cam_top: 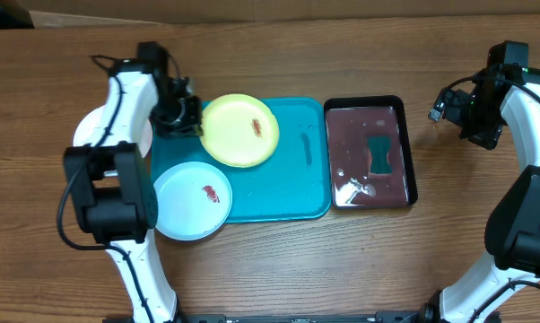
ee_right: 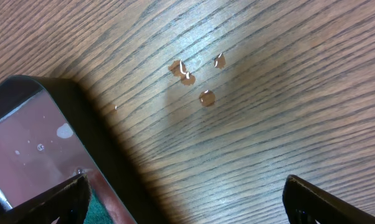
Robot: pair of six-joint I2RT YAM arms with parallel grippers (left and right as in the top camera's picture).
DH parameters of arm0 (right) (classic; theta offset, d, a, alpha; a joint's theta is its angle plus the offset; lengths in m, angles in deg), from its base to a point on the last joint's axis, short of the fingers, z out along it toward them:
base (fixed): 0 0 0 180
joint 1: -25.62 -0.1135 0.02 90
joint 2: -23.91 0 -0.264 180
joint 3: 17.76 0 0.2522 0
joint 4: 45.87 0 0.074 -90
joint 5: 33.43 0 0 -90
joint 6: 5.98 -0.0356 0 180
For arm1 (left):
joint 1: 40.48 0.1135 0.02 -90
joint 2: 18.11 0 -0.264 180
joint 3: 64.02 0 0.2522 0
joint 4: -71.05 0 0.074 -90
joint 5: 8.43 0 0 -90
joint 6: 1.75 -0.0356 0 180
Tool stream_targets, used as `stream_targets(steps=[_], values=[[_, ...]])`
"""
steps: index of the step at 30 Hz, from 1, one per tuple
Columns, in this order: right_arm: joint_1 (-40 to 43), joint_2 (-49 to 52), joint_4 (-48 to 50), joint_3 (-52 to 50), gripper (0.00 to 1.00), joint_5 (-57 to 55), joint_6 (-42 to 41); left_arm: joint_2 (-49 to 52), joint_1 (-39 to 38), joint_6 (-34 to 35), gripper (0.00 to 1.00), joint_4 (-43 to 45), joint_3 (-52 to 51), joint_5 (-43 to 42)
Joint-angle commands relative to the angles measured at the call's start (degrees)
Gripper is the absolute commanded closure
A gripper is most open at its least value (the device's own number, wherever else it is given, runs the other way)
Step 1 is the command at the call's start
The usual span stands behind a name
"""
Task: Clean dirty plates on tray and stack at the side
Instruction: 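Grip the yellow plate's rim with the left gripper and slide it right, then reach the right gripper into the black tray and grasp the green sponge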
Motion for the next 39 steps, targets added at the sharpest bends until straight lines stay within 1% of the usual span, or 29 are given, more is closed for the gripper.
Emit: stream_targets(steps=[1, 3, 8, 10, 23, 27, 39], values=[[-0.1, -0.5, 0.3, 0.9, 0.00, -0.2, 0.0, 0.3, -3.8, 3.5, 0.96, -0.6, 1.1, -2.3], [-0.1, -0.5, 0.3, 0.9, 0.00, -0.2, 0.0, 0.3, -5.4, 5.1, 0.96, -0.5, 1.1, -1.2], [-0.1, -0.5, 0.3, 0.9, 0.00, -0.2, 0.0, 0.3, -9.1, 9.3, 0.96, -0.4, 0.8, 5.0], [-0.1, -0.5, 0.3, 0.9, 0.00, -0.2, 0.0, 0.3, -10.4, 10.2, 0.96, 0.0, 0.2, 5.5], [-0.1, -0.5, 0.3, 0.9, 0.00, -0.2, 0.0, 0.3, -14.0, 10.4, 0.96, 1.2, -0.8, 5.5], [-0.1, -0.5, 0.3, 0.9, 0.00, -0.2, 0.0, 0.3, -14.2, 10.6, 0.96, 1.2, -0.9, 6.7], [-0.1, -0.5, 0.3, 0.9, 0.00, -0.2, 0.0, 0.7, -14.4, 10.5, 0.96, 0.9, -1.4, 6.6]])
